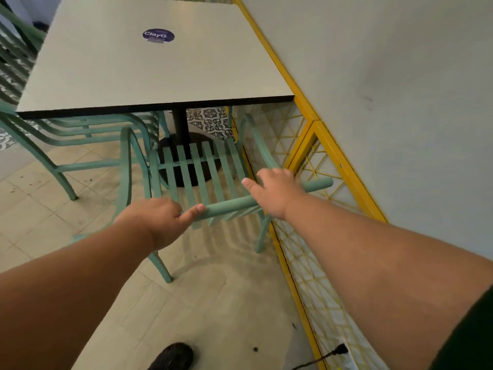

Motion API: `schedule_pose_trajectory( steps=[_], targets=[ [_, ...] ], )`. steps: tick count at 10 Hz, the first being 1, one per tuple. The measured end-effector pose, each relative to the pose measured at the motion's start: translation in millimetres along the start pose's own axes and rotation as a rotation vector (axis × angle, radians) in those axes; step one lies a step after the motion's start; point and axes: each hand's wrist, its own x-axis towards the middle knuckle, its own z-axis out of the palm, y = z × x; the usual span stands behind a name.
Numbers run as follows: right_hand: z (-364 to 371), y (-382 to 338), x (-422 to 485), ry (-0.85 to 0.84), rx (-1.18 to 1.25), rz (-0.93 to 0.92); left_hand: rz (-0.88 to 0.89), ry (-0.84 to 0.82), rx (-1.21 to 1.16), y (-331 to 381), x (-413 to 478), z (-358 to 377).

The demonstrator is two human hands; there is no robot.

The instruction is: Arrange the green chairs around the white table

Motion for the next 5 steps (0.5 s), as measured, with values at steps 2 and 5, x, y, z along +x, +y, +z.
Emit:
schedule_pose_trajectory(
  steps=[2,5],
  targets=[
    [-83.2,-5.1,-60.1,0.220,0.211,0.150,0.049,-0.209,0.116,10.2,-2.1,-30.5],
    [-252.4,15.6,-203.8,0.501,0.026,0.481,0.521,0.263,0.202,128.5,-27.5,-239.9]
  ],
)
